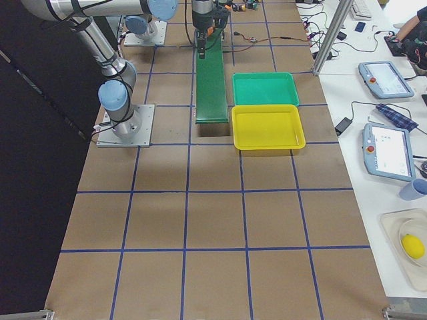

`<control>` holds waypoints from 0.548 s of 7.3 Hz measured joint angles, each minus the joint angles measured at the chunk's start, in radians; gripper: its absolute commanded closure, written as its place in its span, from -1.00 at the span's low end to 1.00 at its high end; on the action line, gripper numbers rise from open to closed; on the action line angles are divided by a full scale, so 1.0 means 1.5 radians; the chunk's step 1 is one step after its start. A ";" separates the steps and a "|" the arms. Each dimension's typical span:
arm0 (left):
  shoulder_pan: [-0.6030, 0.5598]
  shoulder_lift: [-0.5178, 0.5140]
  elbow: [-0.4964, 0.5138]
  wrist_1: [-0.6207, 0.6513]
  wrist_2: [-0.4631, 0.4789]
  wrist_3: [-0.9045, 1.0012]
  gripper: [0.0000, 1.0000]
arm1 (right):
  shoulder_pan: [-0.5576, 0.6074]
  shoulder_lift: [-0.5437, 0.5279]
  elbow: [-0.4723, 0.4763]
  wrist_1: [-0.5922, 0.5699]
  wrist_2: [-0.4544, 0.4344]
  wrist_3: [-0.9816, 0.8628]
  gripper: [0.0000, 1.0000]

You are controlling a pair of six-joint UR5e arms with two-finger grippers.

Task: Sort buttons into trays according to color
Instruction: 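Lower the orange cylinder onto the green belt and open the left gripper, then return the left gripper to the pile and grasp the plain orange cylinder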

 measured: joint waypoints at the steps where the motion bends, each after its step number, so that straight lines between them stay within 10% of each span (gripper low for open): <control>1: 0.007 0.009 0.017 0.002 0.010 0.058 -1.00 | 0.000 0.000 0.000 0.001 0.000 0.000 -1.00; 4: 0.122 0.012 0.079 0.007 0.019 0.325 -1.00 | -0.001 0.000 0.000 -0.009 0.000 0.000 -1.00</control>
